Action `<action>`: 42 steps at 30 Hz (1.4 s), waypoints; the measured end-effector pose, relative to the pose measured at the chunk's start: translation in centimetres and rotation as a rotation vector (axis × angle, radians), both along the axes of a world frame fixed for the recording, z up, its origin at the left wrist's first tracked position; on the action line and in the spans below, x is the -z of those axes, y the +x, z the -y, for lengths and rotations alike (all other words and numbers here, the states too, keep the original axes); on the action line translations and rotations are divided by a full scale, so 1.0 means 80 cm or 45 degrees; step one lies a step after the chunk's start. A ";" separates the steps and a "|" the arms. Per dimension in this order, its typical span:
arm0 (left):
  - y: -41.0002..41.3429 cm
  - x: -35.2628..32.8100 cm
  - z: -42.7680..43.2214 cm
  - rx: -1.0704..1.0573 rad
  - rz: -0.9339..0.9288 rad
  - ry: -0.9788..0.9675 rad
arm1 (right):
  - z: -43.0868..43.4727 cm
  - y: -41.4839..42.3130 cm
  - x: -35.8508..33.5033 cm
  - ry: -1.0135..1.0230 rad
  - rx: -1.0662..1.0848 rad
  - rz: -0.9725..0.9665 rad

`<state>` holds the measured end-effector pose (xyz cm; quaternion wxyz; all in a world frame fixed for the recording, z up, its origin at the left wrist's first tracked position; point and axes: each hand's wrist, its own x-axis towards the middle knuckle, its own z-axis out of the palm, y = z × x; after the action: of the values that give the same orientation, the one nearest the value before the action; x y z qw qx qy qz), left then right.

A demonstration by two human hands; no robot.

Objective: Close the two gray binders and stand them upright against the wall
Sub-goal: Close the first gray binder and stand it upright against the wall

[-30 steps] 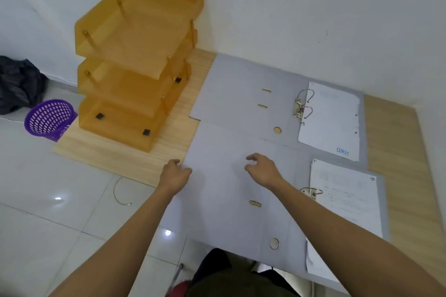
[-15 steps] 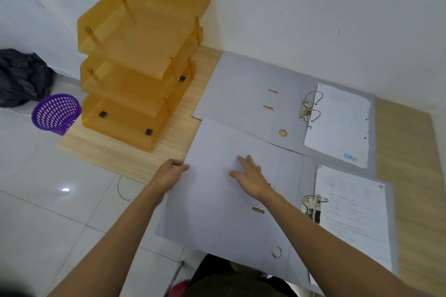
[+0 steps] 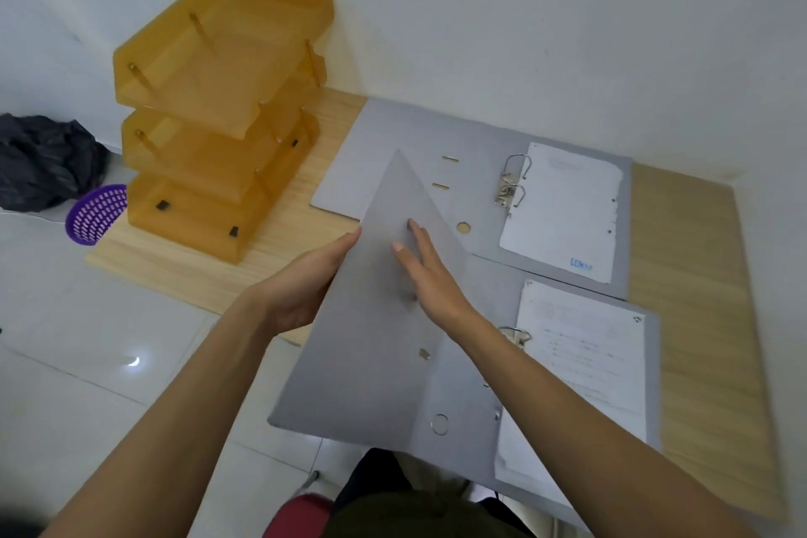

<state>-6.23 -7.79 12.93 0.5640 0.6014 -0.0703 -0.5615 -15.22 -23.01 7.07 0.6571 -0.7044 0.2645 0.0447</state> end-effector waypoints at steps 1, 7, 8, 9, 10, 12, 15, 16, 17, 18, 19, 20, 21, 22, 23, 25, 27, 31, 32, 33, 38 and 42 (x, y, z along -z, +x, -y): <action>-0.015 -0.004 0.016 0.003 0.024 -0.017 | 0.009 -0.009 -0.007 0.070 0.028 0.007; -0.096 0.021 0.104 0.044 0.236 -0.094 | 0.063 -0.061 -0.051 0.461 0.239 0.098; -0.113 0.023 0.118 0.082 0.277 -0.071 | 0.079 -0.072 -0.055 0.520 0.288 0.101; -0.127 0.038 0.141 0.128 0.336 -0.054 | 0.097 -0.087 -0.060 0.559 0.339 0.095; -0.140 0.047 0.154 0.194 0.363 -0.022 | 0.112 -0.097 -0.063 0.556 0.371 0.076; -0.158 0.068 0.184 0.208 0.458 0.064 | 0.144 -0.120 -0.066 0.435 0.424 0.030; -0.186 0.096 0.213 0.338 0.689 0.237 | 0.187 -0.163 -0.059 0.214 0.532 -0.035; -0.194 0.103 0.216 0.386 0.740 0.296 | 0.201 -0.179 -0.052 0.154 0.573 -0.055; -0.197 0.113 0.216 0.417 0.795 0.346 | 0.214 -0.193 -0.043 0.106 0.623 -0.076; -0.201 0.116 0.212 0.453 0.830 0.408 | 0.226 -0.209 -0.033 0.068 0.690 -0.100; -0.205 0.132 0.215 0.475 0.881 0.444 | 0.237 -0.226 -0.023 0.055 0.763 -0.126; -0.208 0.137 0.212 0.511 0.960 0.484 | 0.247 -0.239 -0.013 0.055 0.829 -0.151; -0.212 0.145 0.209 0.521 1.009 0.533 | 0.256 -0.255 0.000 0.062 0.878 -0.186; -0.218 0.151 0.207 0.501 1.043 0.562 | 0.263 -0.268 0.011 0.049 0.917 -0.226; -0.224 0.160 0.204 0.432 1.060 0.565 | 0.269 -0.280 0.021 0.034 0.946 -0.270; -0.234 0.170 0.196 0.151 1.030 0.517 | 0.275 -0.296 0.039 -0.070 0.979 -0.364; -0.242 0.172 0.191 -0.091 0.945 0.528 | 0.274 -0.299 0.046 -0.430 0.856 -0.511; -0.262 0.177 0.183 -0.192 0.779 0.574 | 0.239 -0.283 0.057 -0.862 0.274 -0.448; -0.266 0.176 0.183 -0.195 0.774 0.588 | 0.229 -0.277 0.063 -0.788 0.127 -0.413; -0.267 0.175 0.183 -0.195 0.775 0.598 | 0.219 -0.273 0.071 -0.718 -0.003 -0.420; -0.274 0.176 0.186 -0.111 0.801 0.605 | 0.207 -0.286 0.111 -0.643 -0.224 -0.597; -0.279 0.179 0.186 -0.123 0.814 0.618 | 0.215 -0.314 0.127 -0.687 -0.260 -0.659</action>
<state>-28.57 -22.65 -1.41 0.3812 0.8641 -0.0792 -0.3191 -40.37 -40.20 -3.08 0.3519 -0.8401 0.3522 0.2151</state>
